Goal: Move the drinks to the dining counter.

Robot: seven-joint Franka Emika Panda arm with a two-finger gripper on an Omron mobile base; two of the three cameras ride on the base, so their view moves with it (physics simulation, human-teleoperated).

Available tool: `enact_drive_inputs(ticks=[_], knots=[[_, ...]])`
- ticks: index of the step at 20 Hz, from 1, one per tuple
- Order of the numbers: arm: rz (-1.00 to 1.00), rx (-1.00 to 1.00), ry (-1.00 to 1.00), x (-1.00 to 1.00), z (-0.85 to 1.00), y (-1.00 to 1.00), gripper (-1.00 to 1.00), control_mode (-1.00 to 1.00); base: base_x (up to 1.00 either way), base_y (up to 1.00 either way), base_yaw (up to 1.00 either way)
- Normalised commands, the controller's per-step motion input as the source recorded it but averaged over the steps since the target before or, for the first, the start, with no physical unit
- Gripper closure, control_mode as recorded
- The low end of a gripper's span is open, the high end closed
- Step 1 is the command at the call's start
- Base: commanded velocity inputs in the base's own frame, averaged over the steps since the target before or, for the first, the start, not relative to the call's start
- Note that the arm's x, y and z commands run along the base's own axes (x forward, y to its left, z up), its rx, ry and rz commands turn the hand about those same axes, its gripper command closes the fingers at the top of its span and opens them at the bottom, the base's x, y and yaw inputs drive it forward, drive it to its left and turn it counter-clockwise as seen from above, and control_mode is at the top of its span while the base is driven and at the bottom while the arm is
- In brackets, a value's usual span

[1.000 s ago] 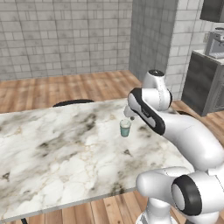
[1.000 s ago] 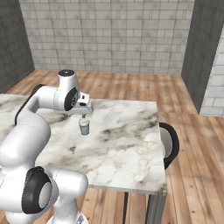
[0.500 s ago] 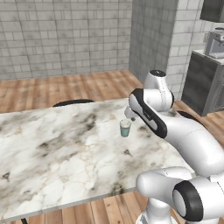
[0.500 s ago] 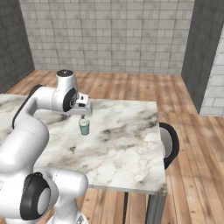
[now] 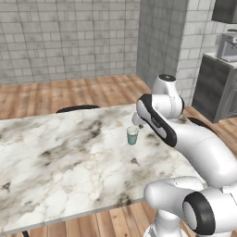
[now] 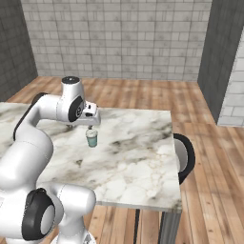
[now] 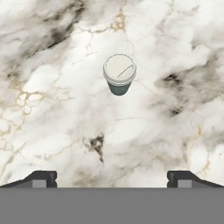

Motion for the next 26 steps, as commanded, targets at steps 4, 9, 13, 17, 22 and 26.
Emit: enact_drive_inputs(ticks=[4,9,13,17,22,26], knots=[[0.0,0.0,0.0,0.0,0.0,0.0,-1.0,1.0,-0.27,-0.67,-0.03],[0.0,0.0,0.0,0.0,0.0,0.0,-1.0,1.0,-0.2,-0.99,-0.03],[0.0,0.0,0.0,0.0,0.0,0.0,-1.0,1.0,-0.09,-1.0,-0.01],[0.0,0.0,0.0,0.0,0.0,0.0,-1.0,1.0,-0.03,-1.0,0.0],[0.0,0.0,0.0,0.0,0.0,0.0,-1.0,1.0,-0.12,-1.0,-0.01],[0.0,0.0,0.0,0.0,0.0,0.0,-1.0,1.0,-0.65,-0.72,-0.16]])
